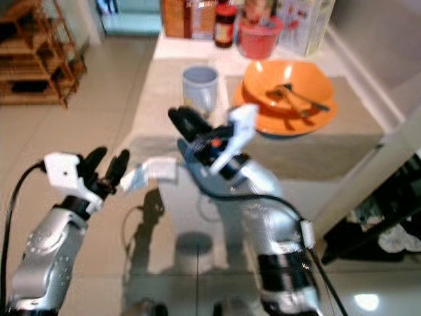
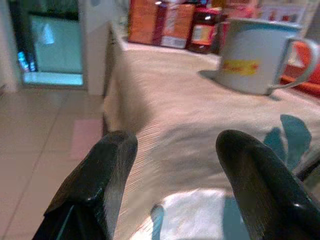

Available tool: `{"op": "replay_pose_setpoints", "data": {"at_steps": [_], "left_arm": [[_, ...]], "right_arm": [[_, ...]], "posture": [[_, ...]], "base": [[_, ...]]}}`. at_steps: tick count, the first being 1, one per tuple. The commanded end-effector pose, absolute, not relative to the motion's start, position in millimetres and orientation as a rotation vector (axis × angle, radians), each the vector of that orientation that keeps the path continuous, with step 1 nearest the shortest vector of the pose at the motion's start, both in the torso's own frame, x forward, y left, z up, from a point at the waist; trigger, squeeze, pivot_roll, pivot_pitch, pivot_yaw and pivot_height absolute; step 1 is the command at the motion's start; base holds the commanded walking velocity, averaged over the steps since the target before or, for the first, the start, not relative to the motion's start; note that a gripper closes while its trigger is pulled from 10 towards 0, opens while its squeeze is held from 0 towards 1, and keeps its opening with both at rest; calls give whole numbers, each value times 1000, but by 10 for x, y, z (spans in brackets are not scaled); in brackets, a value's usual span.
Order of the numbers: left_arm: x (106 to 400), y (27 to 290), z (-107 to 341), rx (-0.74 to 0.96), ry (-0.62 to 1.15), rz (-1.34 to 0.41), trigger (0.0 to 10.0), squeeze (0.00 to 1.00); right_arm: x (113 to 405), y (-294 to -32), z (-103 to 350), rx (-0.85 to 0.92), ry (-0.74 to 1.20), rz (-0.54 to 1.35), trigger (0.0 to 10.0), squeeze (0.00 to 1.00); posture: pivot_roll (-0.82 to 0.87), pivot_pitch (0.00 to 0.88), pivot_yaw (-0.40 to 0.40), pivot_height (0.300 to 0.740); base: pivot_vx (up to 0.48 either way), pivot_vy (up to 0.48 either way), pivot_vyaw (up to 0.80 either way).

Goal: Setting the table

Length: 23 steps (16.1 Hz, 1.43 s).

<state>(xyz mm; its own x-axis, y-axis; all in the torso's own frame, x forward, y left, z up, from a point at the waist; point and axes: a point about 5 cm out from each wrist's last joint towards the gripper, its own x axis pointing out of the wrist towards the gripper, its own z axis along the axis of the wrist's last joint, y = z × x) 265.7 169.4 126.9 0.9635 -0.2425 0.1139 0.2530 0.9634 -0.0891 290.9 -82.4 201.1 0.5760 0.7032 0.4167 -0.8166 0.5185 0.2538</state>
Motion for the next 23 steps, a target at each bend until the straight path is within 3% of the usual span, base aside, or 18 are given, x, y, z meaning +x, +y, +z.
{"op": "replay_pose_setpoints", "data": {"at_steps": [1, 3, 5, 9, 15, 16, 17, 18, 23], "left_arm": [[2638, 1679, 1273, -103, -99, -270, 10000, 0], [2629, 1685, 1251, -101, -90, -273, 10000, 0], [2637, 1682, 1243, -97, -85, -276, 10000, 0], [2639, 1668, 1244, -100, -86, -281, 10000, 0], [2609, 1645, 1238, -97, -82, -292, 10000, 0], [2603, 1643, 1239, -94, -83, -292, 10000, 0], [2603, 1643, 1239, -94, -83, -292, 10000, 0], [2579, 1632, 1241, -91, -82, -293, 10000, 0], [2533, 1620, 1267, -84, -85, -297, 10000, 0]], "right_arm": [[2773, -864, 2176, 498, -334, 1028, 10000, 1000], [2724, -858, 2255, 453, -358, 1044, 10000, 1000], [2861, -875, 2265, 231, -354, 844, 10000, 1000], [3036, -1145, 2302, 261, -375, 520, 10000, 1000], [3218, -1343, 1942, 30, -251, 248, 10000, 996], [3285, -1357, 1863, 29, -222, 228, 10000, 165], [3285, -1357, 1863, 29, -222, 228, 10000, 165], [3367, -1304, 1808, 32, -205, 259, 10000, 0], [3515, -1207, 1823, 14, -215, 273, 10000, 0]], "posture": [[-87, 87, 12, 740], [-91, 87, 13, 740], [-98, 90, 14, 740], [-96, 94, 14, 740], [-93, 104, 7, 740], [-89, 107, 8, 740], [-89, 107, 8, 740], [-81, 115, 10, 740], [-72, 133, 9, 740]], "base": [[0, 0, 0], [0, 0, 0], [0, 0, 0], [0, 0, 0], [0, 0, 0], [0, 0, 0], [0, 0, 0], [0, 0, 0], [0, 0, 0]]}}
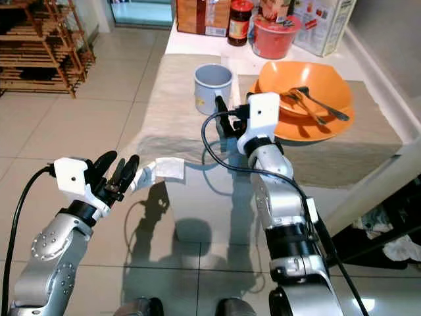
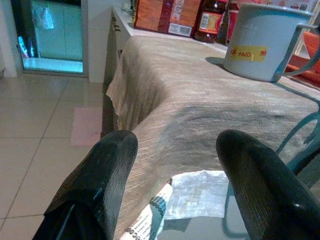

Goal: Setting the table

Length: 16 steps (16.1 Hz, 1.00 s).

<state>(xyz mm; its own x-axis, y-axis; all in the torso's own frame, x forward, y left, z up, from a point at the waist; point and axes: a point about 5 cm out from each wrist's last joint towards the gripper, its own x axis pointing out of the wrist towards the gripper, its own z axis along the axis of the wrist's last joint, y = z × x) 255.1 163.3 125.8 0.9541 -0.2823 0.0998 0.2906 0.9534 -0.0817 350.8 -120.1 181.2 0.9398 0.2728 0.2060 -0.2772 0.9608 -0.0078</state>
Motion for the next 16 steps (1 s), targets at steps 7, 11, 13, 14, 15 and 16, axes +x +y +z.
{"op": "replay_pose_setpoints", "data": {"at_steps": [7, 11, 13, 14, 15, 16], "left_arm": [[2471, 1560, 1316, -74, -84, -316, 10000, 0], [2454, 1546, 1316, -78, -77, -314, 10000, 0], [2440, 1550, 1326, -82, -77, -308, 10000, 0], [2438, 1552, 1329, -82, -77, -306, 10000, 0], [2436, 1554, 1332, -83, -78, -304, 10000, 0], [2435, 1557, 1333, -80, -79, -302, 10000, 0]], "right_arm": [[3545, -983, 1866, 77, -232, 394, 10000, 0], [3573, -1019, 1834, 51, -212, 346, 10000, 0], [3621, -1030, 1804, 37, -181, 313, 0, 0], [3629, -1020, 1808, 40, -180, 315, 0, 0], [3634, -1010, 1818, 42, -181, 318, 0, 0], [3637, -989, 1840, 51, -189, 328, 0, 0]], "posture": [[-67, 157, 9, 740], [-65, 161, 4, 740], [-59, 164, -3, 740], [-58, 162, -5, 740], [-58, 161, -5, 740], [-58, 161, -6, 740]], "base": [[0, 0, 0], [0, 0, 0], [0, 0, 0], [0, 0, 0], [0, 0, 0], [0, 0, 0]]}}
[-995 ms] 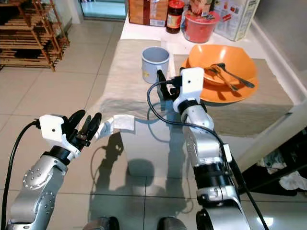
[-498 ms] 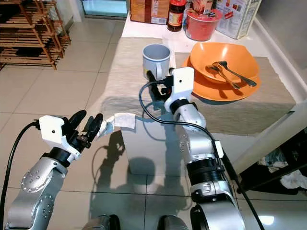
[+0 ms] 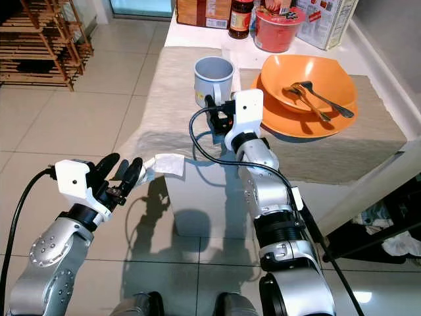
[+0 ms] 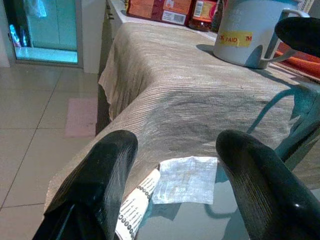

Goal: Setting the table

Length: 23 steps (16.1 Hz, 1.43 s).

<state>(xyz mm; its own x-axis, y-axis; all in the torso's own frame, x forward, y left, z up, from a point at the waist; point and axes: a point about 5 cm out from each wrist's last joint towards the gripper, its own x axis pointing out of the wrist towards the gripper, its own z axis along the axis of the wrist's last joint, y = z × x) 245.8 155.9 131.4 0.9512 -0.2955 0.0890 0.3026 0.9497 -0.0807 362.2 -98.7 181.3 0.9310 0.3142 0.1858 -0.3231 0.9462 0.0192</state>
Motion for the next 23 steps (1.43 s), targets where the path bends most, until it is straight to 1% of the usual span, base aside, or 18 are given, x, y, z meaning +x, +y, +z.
{"op": "replay_pose_setpoints", "data": {"at_steps": [1, 3, 9, 21, 22, 23], "left_arm": [[2433, 1561, 1333, -79, -79, -297, 10000, 0], [2437, 1559, 1329, -80, -78, -291, 10000, 0], [2463, 1555, 1339, -82, -82, -291, 10000, 0], [2507, 1559, 1352, -72, -89, -286, 10000, 0], [2513, 1559, 1349, -69, -86, -286, 10000, 0], [2523, 1562, 1353, -62, -88, -282, 10000, 0]], "right_arm": [[3639, -951, 1882, 61, -203, 344, 0, 0], [3638, -919, 1893, 60, -209, 355, 0, 0], [3662, -990, 1881, 40, -194, 315, 0, 0], [3675, -1018, 1927, 46, -208, 304, 0, 0], [3671, -1021, 1939, 60, -217, 301, 0, 0], [3647, -999, 2040, 139, -272, 330, 0, 0]], "posture": [[-57, 158, -10, 740], [-58, 154, -13, 740], [-68, 148, -10, 740], [-76, 139, -8, 740], [-74, 137, -6, 740], [-74, 135, -4, 740]], "base": [[0, 0, 0], [0, 0, 0], [0, 0, 0], [0, 0, 0], [0, 0, 0], [0, 0, 0]]}}
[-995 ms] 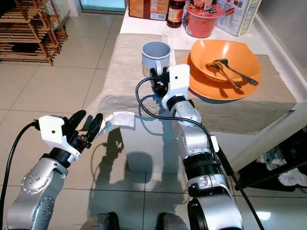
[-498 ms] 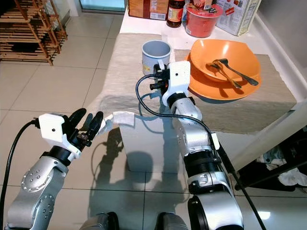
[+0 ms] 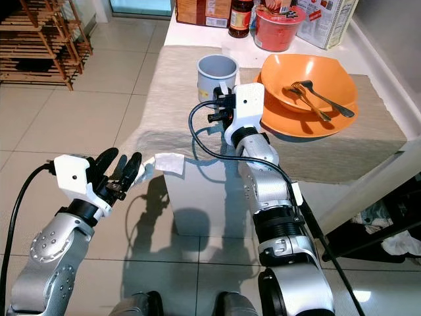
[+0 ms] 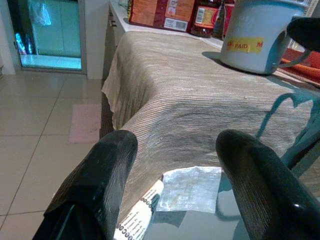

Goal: Setting the table

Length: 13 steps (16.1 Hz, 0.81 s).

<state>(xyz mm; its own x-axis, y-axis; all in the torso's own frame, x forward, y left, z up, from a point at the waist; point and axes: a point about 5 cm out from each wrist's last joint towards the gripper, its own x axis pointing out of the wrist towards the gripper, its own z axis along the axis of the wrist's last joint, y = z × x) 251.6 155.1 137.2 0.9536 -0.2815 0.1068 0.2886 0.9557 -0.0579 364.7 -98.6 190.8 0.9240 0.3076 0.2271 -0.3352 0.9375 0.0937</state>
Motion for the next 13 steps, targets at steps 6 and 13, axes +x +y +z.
{"op": "replay_pose_setpoints", "data": {"at_steps": [6, 13], "left_arm": [[2582, 1727, 1418, -78, -128, -207, 10000, 0], [2616, 1660, 1442, -164, -162, -284, 10000, 0]], "right_arm": [[3155, -859, 2608, 614, -487, 844, 10000, 0], [2697, -1127, 2268, 708, -335, 1183, 10000, 0]], "posture": [[-80, 122, 7, 740], [-112, 97, 20, 740]], "base": [[0, 0, 0], [0, -388, 0]]}}
